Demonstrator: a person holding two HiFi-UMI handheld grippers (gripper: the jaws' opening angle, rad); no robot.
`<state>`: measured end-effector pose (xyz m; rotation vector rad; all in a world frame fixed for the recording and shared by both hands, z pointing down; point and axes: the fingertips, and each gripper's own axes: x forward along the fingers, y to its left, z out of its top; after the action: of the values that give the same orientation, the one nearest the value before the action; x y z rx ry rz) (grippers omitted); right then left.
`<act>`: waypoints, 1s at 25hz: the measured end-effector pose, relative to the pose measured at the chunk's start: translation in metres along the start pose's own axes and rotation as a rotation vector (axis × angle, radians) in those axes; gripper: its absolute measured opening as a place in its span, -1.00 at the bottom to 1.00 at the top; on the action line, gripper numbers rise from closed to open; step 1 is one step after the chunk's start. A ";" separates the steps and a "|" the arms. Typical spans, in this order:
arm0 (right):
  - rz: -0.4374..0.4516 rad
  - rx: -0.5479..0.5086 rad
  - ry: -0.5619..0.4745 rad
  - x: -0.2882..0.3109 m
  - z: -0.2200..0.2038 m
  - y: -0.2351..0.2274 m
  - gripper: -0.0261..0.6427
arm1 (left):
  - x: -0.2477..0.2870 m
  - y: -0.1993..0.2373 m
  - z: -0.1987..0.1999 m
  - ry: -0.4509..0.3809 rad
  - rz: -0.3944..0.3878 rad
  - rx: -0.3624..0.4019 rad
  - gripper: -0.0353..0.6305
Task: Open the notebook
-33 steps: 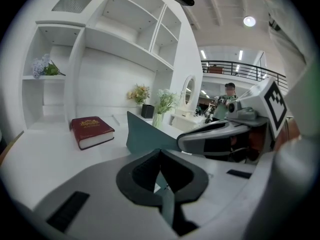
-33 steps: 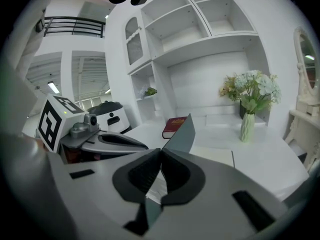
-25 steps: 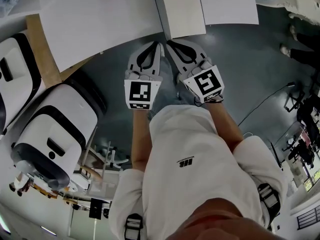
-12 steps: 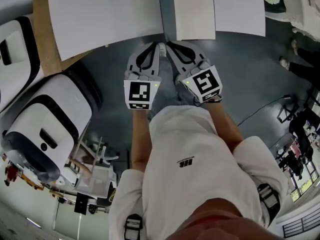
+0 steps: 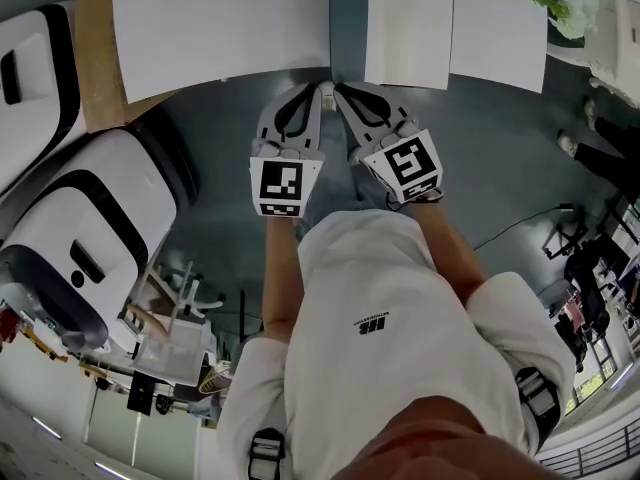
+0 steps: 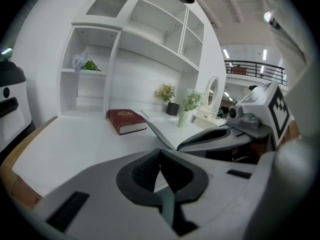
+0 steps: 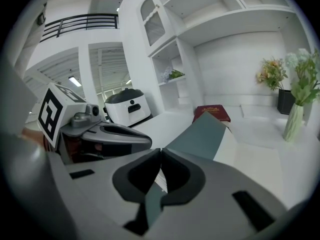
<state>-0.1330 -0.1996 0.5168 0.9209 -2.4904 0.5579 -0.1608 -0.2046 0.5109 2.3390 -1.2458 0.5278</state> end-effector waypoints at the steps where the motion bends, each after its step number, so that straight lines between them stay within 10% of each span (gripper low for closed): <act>1: 0.006 0.000 0.004 0.002 -0.001 0.001 -0.91 | 0.000 0.002 -0.001 0.001 0.004 -0.004 -0.89; 25: 0.065 -0.017 0.092 0.054 -0.036 0.009 -0.91 | 0.003 0.039 -0.037 0.054 0.060 -0.056 -0.89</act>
<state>-0.1679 -0.2028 0.5722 0.7922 -2.4454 0.5858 -0.1966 -0.2065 0.5510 2.2327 -1.2931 0.5649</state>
